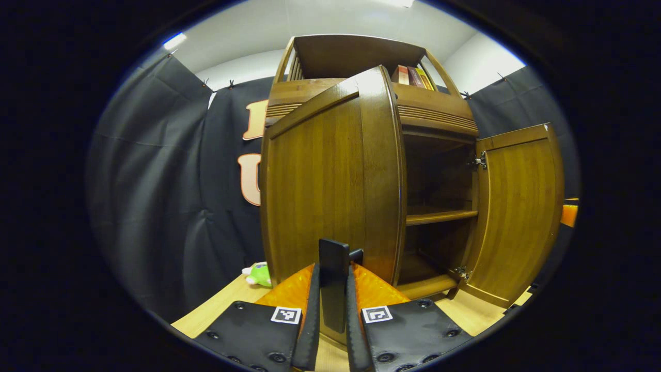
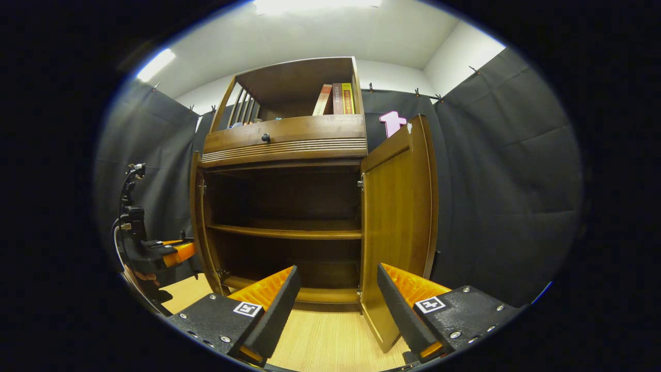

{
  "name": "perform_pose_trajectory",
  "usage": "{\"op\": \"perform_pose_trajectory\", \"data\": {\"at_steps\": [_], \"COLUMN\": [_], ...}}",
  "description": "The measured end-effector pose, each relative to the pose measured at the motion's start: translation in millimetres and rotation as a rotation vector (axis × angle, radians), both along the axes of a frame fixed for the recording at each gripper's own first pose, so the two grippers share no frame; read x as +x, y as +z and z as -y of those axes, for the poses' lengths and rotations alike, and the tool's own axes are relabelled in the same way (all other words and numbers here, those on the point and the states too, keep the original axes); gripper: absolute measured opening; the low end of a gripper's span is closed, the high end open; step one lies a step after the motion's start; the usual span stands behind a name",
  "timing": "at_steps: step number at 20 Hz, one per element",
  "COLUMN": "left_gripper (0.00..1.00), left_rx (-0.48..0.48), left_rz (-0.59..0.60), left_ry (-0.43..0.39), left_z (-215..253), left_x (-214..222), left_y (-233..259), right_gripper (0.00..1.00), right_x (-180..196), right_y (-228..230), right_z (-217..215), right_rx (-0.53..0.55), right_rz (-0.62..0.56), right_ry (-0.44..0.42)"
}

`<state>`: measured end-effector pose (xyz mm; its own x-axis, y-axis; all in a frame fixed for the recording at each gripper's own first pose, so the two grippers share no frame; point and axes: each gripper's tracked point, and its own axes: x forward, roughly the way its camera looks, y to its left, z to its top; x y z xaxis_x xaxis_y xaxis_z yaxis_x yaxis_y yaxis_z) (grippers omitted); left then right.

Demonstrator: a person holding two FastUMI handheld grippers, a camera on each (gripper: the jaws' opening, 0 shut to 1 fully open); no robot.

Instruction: Open the right door of the double-door shoe cabinet with the right hand, and open the left door with the left hand.

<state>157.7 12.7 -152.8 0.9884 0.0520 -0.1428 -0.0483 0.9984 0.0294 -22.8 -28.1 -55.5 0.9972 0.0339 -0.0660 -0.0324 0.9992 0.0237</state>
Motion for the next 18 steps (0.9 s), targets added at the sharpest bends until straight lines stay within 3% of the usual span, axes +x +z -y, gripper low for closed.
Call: {"op": "perform_pose_trajectory", "data": {"at_steps": [7,12,13,15,16,18], "left_gripper": [0.22,0.17,0.16,0.01,0.08,0.08], "left_rx": [0.019,0.04,0.006,-0.023,-0.013,-0.008], "left_rz": [0.009,0.026,0.03,0.023,0.026,0.029], "left_ry": [0.031,0.106,0.068,0.028,0.012,-0.025], "left_z": [-52.9,-122.9,-125.7,-134.5,-139.9,-149.5], "left_x": [-29.6,-39.5,-41.5,-42.1,-42.7,-40.8], "left_y": [8.8,12.5,16.5,12.4,12.7,13.0], "right_gripper": [0.92,0.92,0.92,0.92,0.92,0.92], "right_x": [2.4,3.7,2.3,1.7,1.6,5.8], "right_y": [0.3,-7.5,-8.9,-8.8,-8.7,-6.4], "right_z": [-18.5,-37.2,-43.4,-53.5,-58.7,-61.5], "right_rx": [0.005,-0.014,-0.019,-0.025,-0.03,-0.042], "right_rz": [0.005,-0.004,-0.004,-0.004,-0.004,-0.003], "right_ry": [-0.007,-0.029,-0.033,-0.039,-0.039,-0.043]}}
